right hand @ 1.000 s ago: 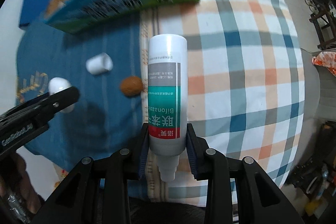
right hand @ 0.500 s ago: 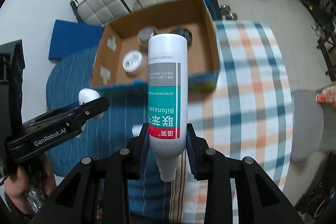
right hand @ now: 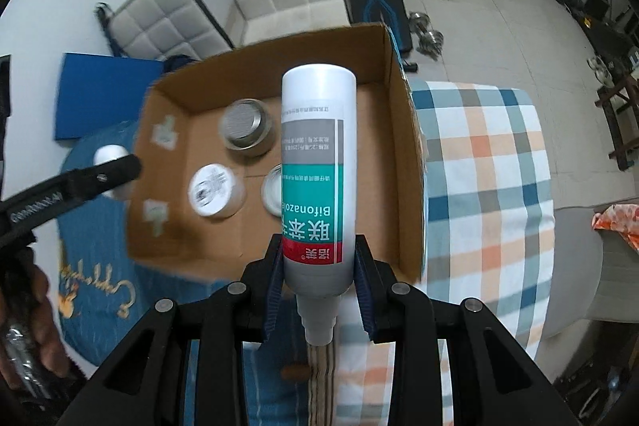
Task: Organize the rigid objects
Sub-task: 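Lift the earbud case and spray bottle and carry them over the box, then lower the case and bottle into the box and open both tools, then withdraw both tools from the box back toward the bed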
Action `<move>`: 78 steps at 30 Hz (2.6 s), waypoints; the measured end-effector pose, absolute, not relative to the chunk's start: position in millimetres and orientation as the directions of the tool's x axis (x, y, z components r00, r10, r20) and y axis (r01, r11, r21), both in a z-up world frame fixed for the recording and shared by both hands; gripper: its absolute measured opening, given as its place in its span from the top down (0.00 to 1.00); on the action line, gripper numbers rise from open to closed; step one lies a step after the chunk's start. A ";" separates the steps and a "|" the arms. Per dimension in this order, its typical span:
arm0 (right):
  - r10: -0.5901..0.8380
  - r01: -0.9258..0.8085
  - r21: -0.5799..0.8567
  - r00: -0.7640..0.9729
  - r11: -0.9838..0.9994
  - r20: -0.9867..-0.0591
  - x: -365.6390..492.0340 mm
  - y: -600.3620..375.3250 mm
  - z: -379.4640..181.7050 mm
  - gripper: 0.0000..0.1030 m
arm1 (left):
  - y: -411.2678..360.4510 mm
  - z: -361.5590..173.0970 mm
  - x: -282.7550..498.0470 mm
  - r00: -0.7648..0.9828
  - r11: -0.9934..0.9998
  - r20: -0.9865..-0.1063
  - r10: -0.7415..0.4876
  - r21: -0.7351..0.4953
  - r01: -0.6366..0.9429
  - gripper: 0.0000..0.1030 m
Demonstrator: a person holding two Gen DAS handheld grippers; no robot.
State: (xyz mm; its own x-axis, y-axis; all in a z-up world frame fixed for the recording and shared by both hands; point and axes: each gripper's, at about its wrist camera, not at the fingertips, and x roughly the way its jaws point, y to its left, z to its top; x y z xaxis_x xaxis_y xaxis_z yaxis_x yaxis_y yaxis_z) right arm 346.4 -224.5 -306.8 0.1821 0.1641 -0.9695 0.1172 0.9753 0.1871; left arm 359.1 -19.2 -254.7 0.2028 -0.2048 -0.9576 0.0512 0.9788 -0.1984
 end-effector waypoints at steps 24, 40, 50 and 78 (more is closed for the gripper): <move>-0.011 0.194 -0.025 -0.071 0.981 -0.997 439.5 -216.3 -435.4 0.66 | -22.6 -387.2 460.1 -0.076 0.998 -0.997 0.016 0.012 0.057 0.46; 0.017 0.170 0.008 -0.055 0.985 -0.998 416.5 -209.6 -401.9 0.34 | -12.8 -346.4 436.3 -0.018 0.999 -0.999 -0.033 -0.033 0.018 0.30; 0.015 0.112 0.022 0.060 0.993 -0.998 374.2 -188.5 -358.3 0.00 | -3.9 -279.9 372.5 0.180 0.996 -0.979 -0.090 -0.088 0.020 0.02; -0.020 0.091 0.014 0.359 0.996 -0.933 241.4 -185.1 -228.5 0.00 | 3.3 -163.0 214.1 0.481 0.995 -0.873 -0.078 -0.034 0.098 0.02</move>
State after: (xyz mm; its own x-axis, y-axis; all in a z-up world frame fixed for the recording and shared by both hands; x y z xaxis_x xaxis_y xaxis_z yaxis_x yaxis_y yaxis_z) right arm 241.4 -185.1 -228.5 0.3593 -0.0197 -0.9330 0.0913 0.9957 0.0141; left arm 214.1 3.3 -163.0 0.4807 -0.0777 -0.8735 0.0983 0.9946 -0.0344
